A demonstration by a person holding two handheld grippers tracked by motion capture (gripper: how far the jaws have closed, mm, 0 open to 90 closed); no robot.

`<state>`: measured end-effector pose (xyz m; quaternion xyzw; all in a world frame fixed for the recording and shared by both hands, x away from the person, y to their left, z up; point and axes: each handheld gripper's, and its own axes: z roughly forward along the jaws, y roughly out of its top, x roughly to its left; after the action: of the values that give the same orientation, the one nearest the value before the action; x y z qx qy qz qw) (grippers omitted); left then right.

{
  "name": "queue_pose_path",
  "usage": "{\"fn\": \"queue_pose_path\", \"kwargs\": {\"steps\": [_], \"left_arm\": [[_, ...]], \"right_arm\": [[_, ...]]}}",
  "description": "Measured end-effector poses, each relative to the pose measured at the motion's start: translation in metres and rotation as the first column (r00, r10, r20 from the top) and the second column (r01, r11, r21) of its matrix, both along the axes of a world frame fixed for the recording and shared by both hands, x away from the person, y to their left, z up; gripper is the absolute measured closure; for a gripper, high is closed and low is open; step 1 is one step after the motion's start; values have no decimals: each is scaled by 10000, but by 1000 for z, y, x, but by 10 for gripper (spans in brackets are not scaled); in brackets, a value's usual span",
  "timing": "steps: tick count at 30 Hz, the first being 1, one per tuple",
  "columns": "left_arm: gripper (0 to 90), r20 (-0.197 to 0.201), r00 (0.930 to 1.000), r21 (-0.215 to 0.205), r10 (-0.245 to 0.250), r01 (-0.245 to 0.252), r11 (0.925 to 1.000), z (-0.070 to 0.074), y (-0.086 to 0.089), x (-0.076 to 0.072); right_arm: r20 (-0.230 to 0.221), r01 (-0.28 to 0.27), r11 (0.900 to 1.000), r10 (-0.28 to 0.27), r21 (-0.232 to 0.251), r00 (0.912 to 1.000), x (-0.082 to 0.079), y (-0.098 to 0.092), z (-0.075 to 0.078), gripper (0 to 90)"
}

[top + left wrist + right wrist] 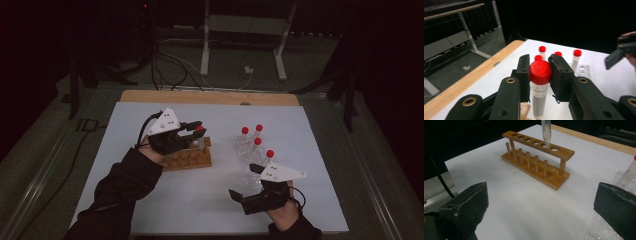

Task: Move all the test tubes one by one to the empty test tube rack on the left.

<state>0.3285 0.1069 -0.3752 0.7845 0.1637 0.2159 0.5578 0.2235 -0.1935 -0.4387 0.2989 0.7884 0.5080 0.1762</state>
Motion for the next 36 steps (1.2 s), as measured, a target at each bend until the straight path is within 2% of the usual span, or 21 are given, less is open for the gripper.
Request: {"fn": "queue_pose_path", "kwargs": {"steps": [6, 10, 13, 18, 27, 36], "left_arm": [[719, 25, 9994, 4, 356, -356, 9994, -1, 4, 10], [719, 75, 9980, 191, 626, -627, 9978, -5, 7, 19], [719, -80, 9965, -112, 834, -835, 9964, -6, 11, 25], [719, -86, 9947, -298, 1028, -1031, 9942, -11, 10, 33], [719, -484, 9921, -210, 1156, -1167, 9929, -31, 7, 41], [719, -899, 9887, -21, 1201, -1208, 9927, -53, 7, 41]], "right_arm": [[71, -2, 10000, 2, 28, 10000, 0, 0, 1, 0], [78, 15, 10000, -15, 59, 10000, -1, 0, 1, 0], [54, 4, 10000, -5, 83, 10000, 0, 0, 0, 0], [62, 18, 9999, -19, 118, 10000, 0, -1, 1, 0], [53, 57, 9999, -57, 160, 10000, 0, -3, 0, 0], [9, 52, 9999, -53, 160, 10000, -1, -2, -1, 0]]}}
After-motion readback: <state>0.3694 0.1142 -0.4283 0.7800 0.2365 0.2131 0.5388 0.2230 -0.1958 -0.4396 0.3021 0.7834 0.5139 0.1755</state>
